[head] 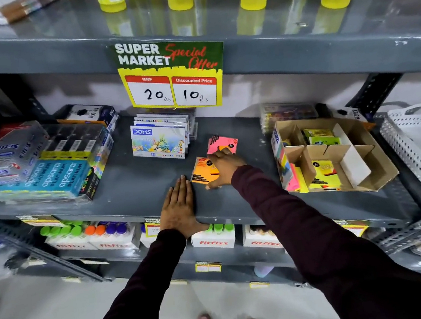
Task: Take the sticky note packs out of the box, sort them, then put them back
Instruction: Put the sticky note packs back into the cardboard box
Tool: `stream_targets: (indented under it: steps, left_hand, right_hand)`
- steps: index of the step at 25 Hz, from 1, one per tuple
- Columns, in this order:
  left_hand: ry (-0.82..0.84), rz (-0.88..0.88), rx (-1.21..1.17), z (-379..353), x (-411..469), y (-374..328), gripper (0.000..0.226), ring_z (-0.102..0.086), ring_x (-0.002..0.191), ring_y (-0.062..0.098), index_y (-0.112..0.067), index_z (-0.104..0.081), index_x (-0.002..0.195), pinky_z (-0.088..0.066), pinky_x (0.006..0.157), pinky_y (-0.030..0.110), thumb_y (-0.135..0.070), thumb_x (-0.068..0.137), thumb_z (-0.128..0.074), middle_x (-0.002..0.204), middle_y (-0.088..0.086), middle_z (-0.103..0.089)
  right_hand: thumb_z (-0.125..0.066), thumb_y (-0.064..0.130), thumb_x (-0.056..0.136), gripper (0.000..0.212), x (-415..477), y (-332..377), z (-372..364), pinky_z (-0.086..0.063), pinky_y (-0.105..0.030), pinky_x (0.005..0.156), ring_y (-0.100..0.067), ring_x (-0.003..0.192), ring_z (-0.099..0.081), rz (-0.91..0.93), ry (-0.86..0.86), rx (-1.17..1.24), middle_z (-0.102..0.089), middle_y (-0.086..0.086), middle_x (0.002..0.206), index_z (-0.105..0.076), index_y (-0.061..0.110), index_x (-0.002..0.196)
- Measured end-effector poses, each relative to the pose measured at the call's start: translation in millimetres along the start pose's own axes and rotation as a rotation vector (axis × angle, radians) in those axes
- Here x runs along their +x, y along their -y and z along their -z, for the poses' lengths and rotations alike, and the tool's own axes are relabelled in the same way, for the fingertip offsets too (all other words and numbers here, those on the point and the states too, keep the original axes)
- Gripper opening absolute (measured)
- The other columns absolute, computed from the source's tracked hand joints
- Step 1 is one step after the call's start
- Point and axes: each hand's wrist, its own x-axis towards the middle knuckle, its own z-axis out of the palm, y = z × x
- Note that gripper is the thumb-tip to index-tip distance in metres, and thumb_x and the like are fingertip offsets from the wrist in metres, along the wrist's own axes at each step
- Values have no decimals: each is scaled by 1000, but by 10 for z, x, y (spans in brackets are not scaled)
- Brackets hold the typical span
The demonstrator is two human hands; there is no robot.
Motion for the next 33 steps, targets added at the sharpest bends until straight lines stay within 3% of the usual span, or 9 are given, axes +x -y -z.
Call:
stream_targets:
  steps: [4,9,14,19,21,23,24,28,33]
  left_hand:
    - [4,-9,-13,-5,4,6,126,-19,138,33,4,-17,140,-18,113,44,-78,47,-39,149,23,-21]
    - [15,-3,16,10,1,-4,127,-18,139,32,5,-14,140,-16,114,43,-80,47,-36,150,23,-19]
    - [18,-7,-11,19,-2,-5,128,-16,139,33,4,-13,140,-15,114,43,-79,46,-37,150,23,-18]
    - [7,-21,1,-8,11,6,128,-11,140,35,4,-10,140,-11,114,45,-63,51,-73,151,24,-13]
    - [50,-13,30,-7,49,-68,128,-4,140,38,3,-6,140,-6,113,49,-62,53,-73,152,26,-7]
    - [89,-14,69,-10,100,-196,129,4,139,38,2,1,140,0,112,53,-64,56,-70,152,26,1]
    - [98,-16,76,-15,123,-250,130,6,139,38,2,3,140,2,111,54,-63,56,-70,152,27,2]
    - [68,-26,61,-45,126,-286,130,4,140,38,2,-1,141,2,110,58,-66,54,-69,152,27,-1]
    - [64,-14,87,-43,118,-282,128,5,140,36,0,2,141,2,111,55,-69,57,-64,153,25,0]
  right_hand:
    - [-76,56,65,96,-9,-21,14,-38,-41,109,-33,129,-36,-33,18,-19,-46,-13,139,-41,8,140]
    - [-76,56,68,100,-19,-50,112,-34,-40,112,-31,138,-30,-5,83,10,-38,-10,150,-32,11,146]
    - [-76,51,65,85,-183,67,132,-44,-38,104,-32,125,-45,-100,33,-9,-51,-15,134,-47,7,132]
    - [-75,55,65,85,-768,41,297,-44,-38,100,-34,119,-51,-351,-160,192,-54,-18,127,-48,3,127]
    - [-72,54,72,58,-1122,-137,484,-44,-37,97,-33,115,-56,-490,-232,270,-62,-19,116,-63,5,101]
    - [-71,51,76,43,-1455,-450,589,-45,-38,94,-34,109,-60,-672,-326,336,-68,-21,106,-57,12,67]
    - [-72,52,75,44,-1582,-622,609,-46,-39,94,-35,109,-59,-775,-372,379,-67,-23,108,-57,11,70]
    - [-72,55,72,81,-1702,-1282,356,-41,-41,104,-37,125,-51,-1045,-340,501,-56,-25,132,-52,-1,127]
    - [-44,59,91,75,-1377,-1494,-6,-31,-45,113,-39,134,-41,-1010,-297,649,-45,-23,144,-43,1,138]
